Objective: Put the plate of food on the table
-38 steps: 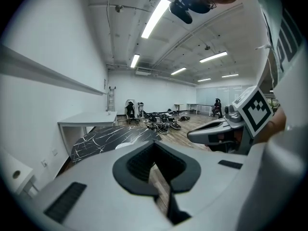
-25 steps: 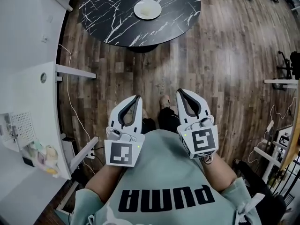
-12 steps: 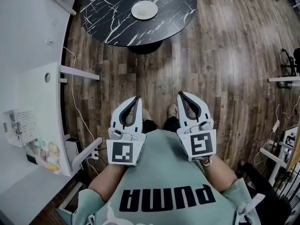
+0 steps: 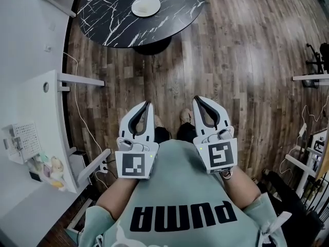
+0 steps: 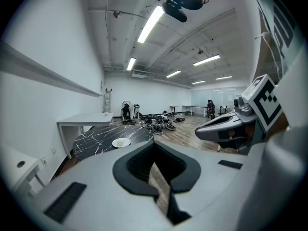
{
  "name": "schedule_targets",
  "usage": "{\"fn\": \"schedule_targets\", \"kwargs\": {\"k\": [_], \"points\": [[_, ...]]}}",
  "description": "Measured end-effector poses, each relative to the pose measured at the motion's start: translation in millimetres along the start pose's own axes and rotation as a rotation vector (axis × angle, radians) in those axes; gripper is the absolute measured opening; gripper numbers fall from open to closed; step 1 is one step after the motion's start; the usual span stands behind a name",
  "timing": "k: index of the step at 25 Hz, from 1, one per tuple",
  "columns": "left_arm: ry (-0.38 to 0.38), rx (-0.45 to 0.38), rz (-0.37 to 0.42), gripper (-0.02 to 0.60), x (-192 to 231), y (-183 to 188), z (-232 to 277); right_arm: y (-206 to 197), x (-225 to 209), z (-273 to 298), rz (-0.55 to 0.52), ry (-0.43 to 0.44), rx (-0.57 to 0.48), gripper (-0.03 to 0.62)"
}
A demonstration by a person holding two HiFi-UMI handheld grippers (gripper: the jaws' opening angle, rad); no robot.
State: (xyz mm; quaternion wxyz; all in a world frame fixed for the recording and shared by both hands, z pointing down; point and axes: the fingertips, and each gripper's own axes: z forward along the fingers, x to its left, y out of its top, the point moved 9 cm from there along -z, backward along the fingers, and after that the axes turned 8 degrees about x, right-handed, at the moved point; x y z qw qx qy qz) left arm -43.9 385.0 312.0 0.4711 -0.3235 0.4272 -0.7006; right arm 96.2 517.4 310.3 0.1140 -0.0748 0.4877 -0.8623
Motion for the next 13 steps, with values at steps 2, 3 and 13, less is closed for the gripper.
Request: {"fn": "schedule_targets", "kwargs": {"k": [2,3,13], "points": [[-0.004,-0.005,0.005,0.006,-0.3,1.3,-1.3,0.8,-0.3,-2.1,-0.003,-0.005,-0.002,0.006],[-0.006,-0.011,0.005,0.006,0.1,2.1,-2.3,0.6,-0.1,-2.9,-0.006,-0.009,-0.003,0.006],[-0.018,-0.037,0.027,0.006,14.8,6.8,-13.1,3.4,14.5,-4.3,-0.004,-0.029,-0.006,0.006]]}}
